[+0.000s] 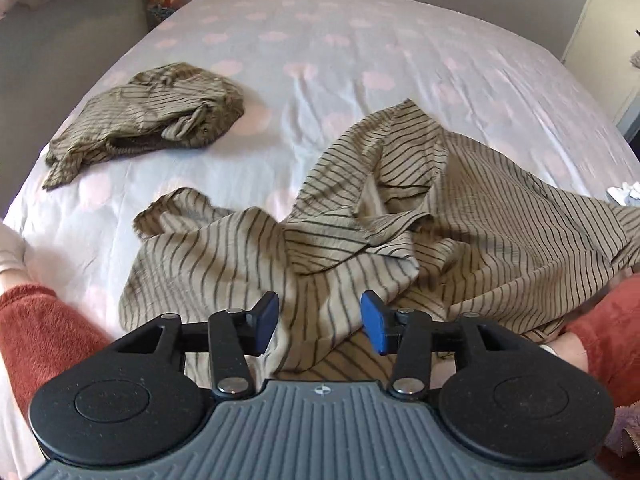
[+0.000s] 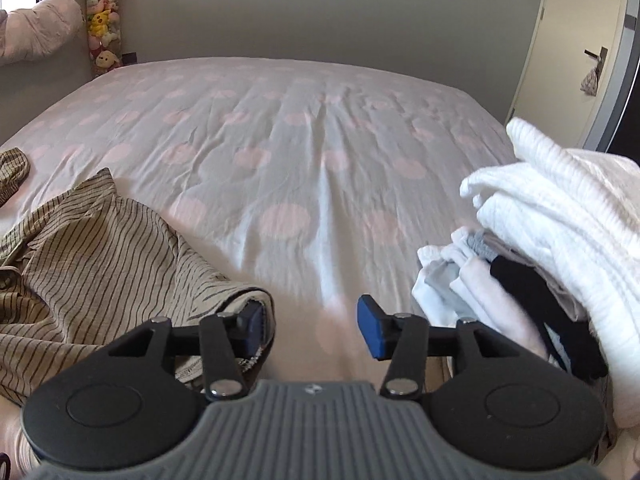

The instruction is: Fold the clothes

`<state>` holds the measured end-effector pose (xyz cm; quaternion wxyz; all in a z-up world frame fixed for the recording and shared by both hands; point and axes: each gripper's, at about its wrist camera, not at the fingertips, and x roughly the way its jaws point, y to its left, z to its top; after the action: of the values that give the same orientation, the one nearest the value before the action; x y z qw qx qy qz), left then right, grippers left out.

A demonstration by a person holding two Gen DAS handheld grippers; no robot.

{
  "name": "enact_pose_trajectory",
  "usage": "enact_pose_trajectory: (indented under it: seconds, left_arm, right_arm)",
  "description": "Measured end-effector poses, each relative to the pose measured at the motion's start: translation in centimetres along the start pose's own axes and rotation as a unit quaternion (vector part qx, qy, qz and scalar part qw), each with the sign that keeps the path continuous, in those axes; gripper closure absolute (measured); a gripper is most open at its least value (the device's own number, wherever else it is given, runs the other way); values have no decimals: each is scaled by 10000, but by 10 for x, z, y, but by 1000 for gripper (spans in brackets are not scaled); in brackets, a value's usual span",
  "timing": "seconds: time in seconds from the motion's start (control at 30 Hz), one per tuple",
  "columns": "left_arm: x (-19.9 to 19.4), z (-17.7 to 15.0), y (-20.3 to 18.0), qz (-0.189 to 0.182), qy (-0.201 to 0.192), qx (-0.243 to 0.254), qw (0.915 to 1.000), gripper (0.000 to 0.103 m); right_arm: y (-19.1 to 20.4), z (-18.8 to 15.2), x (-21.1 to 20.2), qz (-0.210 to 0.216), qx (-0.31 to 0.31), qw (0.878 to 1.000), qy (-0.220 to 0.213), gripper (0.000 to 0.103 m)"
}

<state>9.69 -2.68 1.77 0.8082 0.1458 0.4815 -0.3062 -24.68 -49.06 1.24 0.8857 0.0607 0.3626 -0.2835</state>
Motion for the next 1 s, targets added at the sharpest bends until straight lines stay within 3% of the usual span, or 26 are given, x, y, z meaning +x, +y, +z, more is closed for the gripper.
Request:
enact_pose_trajectory:
  seconds: [0.3,0.63,0.8,1.0]
  left_arm:
    - [44,3,-46,-458,198,357,9981,56]
    - [90,14,-56,-116,343,215,9991,56]
    - [97,18,-53,-140,387,107,9991,56]
    - [104,21,-53,-190,429,28,9989,56]
  right_arm:
    - [-1,16,-15,-174,-729,9969,224,28]
    - [-16,11,-27,-48,-1132,9902,810,27]
    - [-19,10,-28,93,-1283,9858,1080,25]
    - [-12,4,-19,596,-1235,9790,1510,25]
